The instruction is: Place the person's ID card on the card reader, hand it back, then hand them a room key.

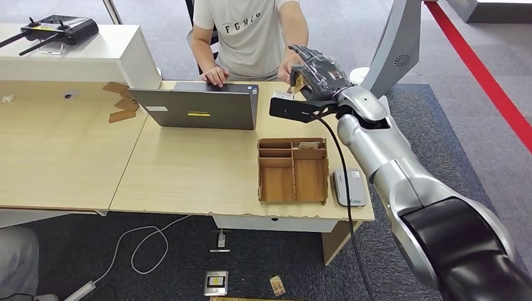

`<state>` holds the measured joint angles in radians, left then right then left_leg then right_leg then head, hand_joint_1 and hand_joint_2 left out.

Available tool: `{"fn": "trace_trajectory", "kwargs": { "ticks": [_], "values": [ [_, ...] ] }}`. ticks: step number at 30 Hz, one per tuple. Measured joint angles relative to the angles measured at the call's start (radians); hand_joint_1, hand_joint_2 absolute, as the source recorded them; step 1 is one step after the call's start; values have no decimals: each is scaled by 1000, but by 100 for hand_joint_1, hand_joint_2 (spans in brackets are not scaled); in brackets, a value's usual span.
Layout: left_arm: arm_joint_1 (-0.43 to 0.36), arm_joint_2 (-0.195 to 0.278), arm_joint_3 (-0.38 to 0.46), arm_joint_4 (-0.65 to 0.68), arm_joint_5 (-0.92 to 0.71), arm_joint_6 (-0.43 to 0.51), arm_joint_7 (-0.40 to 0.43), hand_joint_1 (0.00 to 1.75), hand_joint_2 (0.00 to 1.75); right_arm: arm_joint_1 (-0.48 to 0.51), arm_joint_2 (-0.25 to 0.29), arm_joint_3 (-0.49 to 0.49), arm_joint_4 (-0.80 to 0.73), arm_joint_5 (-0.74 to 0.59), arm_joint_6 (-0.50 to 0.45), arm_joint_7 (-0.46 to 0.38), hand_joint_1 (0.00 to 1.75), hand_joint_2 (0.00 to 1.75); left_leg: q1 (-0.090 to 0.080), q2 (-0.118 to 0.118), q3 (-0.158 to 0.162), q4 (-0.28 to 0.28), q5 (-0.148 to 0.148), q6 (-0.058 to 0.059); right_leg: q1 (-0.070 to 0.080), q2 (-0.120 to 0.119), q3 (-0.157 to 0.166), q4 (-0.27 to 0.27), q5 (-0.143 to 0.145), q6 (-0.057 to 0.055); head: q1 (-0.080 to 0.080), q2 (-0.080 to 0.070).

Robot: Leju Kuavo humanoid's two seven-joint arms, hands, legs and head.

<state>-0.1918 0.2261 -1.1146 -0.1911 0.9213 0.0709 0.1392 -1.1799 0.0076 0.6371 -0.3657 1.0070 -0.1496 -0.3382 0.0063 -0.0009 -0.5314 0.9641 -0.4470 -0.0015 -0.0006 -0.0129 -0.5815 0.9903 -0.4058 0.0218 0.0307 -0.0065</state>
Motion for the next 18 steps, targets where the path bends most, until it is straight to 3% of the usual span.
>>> {"fn": "trace_trajectory", "kwargs": {
  "ticks": [2, 5, 6, 9, 18],
  "values": [
    [1, 0, 0, 0, 0, 1, 0, 0, 0, 0, 0, 1, 4, 1, 1, 3, 175, 175, 0, 0, 0, 0, 0, 0, 0, 0, 0, 0, 0, 0, 0, 0],
    [1, 0, 0, 0, 0, 1, 0, 0, 0, 0, 0, 3, 8, 2, 0, 5, 44, 175, 0, 0, 0, 0, 0, 0, 0, 0, 0, 0, 0, 0, 0, 0],
    [1, 0, 0, 0, 0, 1, 0, 0, 0, 1, 0, 3, 10, 3, -2, 6, 0, 131, 0, 0, 0, 0, 0, 0, 0, 0, 0, 0, 0, 0, 0, 0],
    [1, 0, 0, 0, 1, 1, 0, 0, 0, 2, 0, 5, 12, 8, -16, 6, 0, 0, 0, 0, 0, 0, 0, 0, 0, 0, 0, 0, 0, 0, 0, 0],
    [1, 0, 0, 0, 13, 3, 0, 0, 0, 5, -1, 16, 18, 26, -8, 6, 0, 0, 0, 0, 0, 0, 0, 0, 0, 0, 0, 0, 0, 0, 0, 0]
  ]
}}
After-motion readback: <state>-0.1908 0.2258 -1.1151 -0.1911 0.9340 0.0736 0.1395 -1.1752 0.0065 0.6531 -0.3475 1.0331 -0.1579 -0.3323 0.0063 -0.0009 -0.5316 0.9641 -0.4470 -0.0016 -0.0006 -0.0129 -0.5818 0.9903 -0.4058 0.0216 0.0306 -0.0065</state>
